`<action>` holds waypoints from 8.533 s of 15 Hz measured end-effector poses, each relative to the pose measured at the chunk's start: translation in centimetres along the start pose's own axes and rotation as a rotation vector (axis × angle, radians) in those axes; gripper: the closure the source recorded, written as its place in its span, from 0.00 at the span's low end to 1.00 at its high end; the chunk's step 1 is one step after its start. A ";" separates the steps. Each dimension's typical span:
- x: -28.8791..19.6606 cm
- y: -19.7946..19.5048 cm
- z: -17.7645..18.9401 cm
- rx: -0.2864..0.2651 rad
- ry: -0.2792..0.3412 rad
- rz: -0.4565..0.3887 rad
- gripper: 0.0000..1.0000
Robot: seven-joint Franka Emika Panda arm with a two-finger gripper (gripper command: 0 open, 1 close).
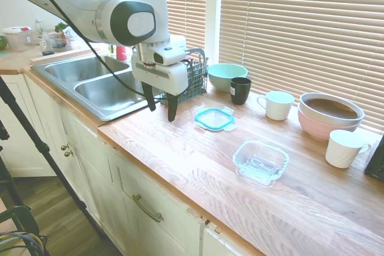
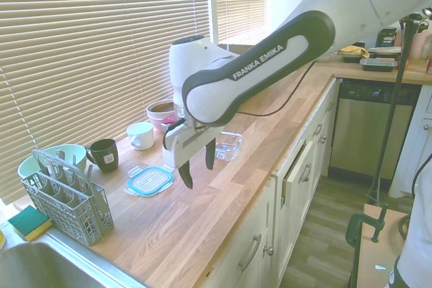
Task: Cover the lid of the food container
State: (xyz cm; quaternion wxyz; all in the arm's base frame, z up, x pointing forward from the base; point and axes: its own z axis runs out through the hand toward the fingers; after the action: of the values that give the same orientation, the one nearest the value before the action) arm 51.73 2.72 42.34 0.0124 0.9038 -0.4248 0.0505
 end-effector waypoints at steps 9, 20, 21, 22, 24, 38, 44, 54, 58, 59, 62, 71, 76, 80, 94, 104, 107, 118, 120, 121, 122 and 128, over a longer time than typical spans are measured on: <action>2.6 -7.3 3.1 -0.080 0.036 0.008 0.00; 5.2 -12.5 4.8 -0.134 0.053 0.018 0.00; 5.3 -13.0 5.3 -0.137 0.053 0.018 0.00; 5.4 -13.5 5.6 -0.138 0.057 0.019 0.00; 5.6 -14.4 5.8 -0.143 0.062 0.023 0.00; 7.8 -18.6 6.3 -0.171 0.067 0.048 0.00; 9.2 -20.0 7.3 -0.197 0.077 0.068 0.00; 10.6 -21.7 9.1 -0.224 0.076 0.089 0.00; 11.0 -22.1 9.8 -0.236 0.078 0.095 0.00; 11.1 -22.1 10.0 -0.241 0.079 0.098 0.00; 11.3 -22.4 10.7 -0.251 0.079 0.100 0.00; 11.4 -22.3 11.1 -0.278 0.071 0.108 1.00; 11.6 -22.1 11.2 -0.290 0.078 0.112 1.00; 11.9 -21.7 11.4 -0.311 0.091 0.120 1.00; 11.7 -21.7 12.2 -0.348 0.125 0.129 1.00; 11.5 -21.9 12.0 -0.342 0.129 0.127 1.00; 10.9 -22.6 11.1 -0.312 0.135 0.115 1.00; 9.2 -20.1 4.5 -0.214 0.141 0.084 1.00; 8.6 -19.0 3.1 -0.194 0.135 0.081 1.00; 8.2 -18.3 2.6 -0.185 0.135 0.079 1.00; 8.0 -17.6 2.3 -0.180 0.133 0.077 1.00; 6.9 -13.6 -0.2 -0.140 0.132 0.062 1.00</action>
State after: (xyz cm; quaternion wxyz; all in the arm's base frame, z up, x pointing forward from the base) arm 66.56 6.10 43.49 0.1021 0.8819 -0.4533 0.0803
